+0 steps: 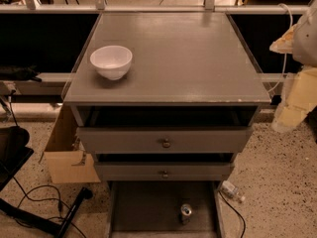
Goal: Pick redbull can from bottom drawer and place on counter
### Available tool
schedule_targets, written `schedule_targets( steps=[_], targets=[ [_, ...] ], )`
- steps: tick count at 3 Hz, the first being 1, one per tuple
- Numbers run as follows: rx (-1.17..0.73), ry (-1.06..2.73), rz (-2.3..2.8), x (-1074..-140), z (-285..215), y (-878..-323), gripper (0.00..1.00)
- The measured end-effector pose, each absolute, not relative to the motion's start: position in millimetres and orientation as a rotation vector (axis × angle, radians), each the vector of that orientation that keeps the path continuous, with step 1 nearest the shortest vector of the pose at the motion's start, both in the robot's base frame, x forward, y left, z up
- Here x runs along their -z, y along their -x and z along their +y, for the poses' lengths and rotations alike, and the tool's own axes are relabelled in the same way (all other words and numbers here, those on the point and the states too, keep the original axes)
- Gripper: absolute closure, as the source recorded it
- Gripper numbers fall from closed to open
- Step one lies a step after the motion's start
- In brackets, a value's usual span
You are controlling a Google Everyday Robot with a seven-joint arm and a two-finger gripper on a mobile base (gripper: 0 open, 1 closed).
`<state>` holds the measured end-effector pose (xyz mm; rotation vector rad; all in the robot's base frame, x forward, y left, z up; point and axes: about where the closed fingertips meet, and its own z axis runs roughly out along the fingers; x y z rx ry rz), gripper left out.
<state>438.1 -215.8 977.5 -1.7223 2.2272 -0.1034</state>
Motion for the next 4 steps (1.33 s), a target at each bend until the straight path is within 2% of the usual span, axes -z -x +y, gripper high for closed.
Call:
schedule_targets(
  steps=[1, 2, 3, 4],
  targets=[
    [0.103, 1.722, 2.227, -977.4, -215.8, -438.1, 0.00],
    [0.020, 1.674, 2.238, -943.0, -212.4, -432.0, 0.00],
    [-0.183, 1.555, 2.222, -877.6, -202.9, -407.5, 0.00],
    [-0.466, 1.383, 2.168, -755.5, -200.4, -373.1, 0.00]
  ],
)
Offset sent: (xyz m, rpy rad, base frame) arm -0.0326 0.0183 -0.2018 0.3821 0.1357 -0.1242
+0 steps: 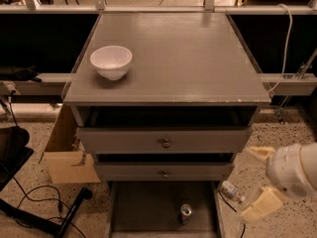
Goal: Pick redbull can from bottom drawer and place on counter
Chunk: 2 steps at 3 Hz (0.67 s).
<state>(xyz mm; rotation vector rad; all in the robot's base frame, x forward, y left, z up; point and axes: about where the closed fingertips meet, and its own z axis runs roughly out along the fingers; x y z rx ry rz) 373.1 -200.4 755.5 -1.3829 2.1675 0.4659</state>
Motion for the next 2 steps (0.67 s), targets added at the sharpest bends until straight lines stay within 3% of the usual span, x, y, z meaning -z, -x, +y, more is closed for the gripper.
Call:
schedule_targets(
  steps=[2],
  targets=[
    [-0.695, 1.241, 2.072, -601.9, -210.0, -374.2, 0.00]
  ],
)
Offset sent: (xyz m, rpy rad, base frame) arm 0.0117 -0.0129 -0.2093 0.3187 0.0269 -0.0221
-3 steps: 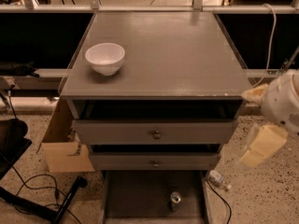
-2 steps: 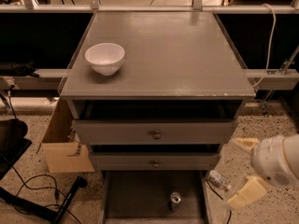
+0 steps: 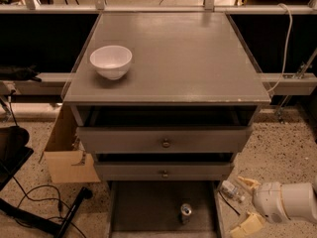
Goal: Pick redbull can from bottom drawer and place on counter
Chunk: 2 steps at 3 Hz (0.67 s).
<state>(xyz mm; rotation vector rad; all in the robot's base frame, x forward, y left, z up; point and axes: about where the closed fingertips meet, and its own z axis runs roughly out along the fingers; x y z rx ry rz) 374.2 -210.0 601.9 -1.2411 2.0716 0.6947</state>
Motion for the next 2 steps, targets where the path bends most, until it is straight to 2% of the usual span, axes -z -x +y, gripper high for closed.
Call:
schedule_targets(
  steps=[1, 2],
  targets=[
    [-0.826, 1.250, 2.126, -580.1, -204.2, -378.8, 0.00],
    [-0.829, 1.253, 2.125, -580.4, -201.6, -378.3, 0.00]
  ],
)
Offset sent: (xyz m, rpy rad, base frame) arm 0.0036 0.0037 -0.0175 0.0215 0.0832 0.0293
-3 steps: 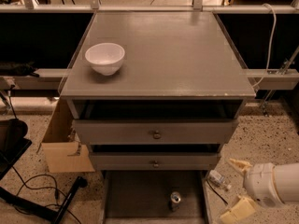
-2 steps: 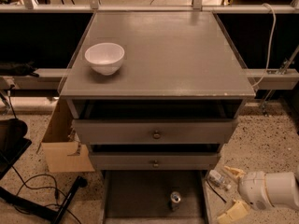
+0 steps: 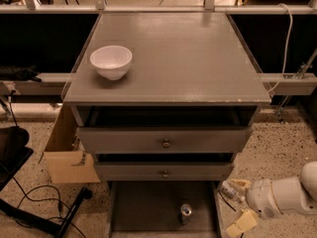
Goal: Pick redbull can from bottom drawer and place on counter
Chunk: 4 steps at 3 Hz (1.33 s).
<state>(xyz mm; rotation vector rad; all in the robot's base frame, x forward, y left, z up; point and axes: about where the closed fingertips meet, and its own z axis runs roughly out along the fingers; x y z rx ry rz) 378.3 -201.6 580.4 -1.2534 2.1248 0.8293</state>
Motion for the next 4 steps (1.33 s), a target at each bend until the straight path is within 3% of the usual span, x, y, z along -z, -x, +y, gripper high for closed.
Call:
schedule_targets(
  steps=[3, 4],
  targets=[
    [-0.902, 1.288, 1.872, -444.6, -245.2, -430.7, 0.00],
    [-0.961, 1.272, 1.759, -387.9, -249.8, -413.5, 0.00]
  ],
)
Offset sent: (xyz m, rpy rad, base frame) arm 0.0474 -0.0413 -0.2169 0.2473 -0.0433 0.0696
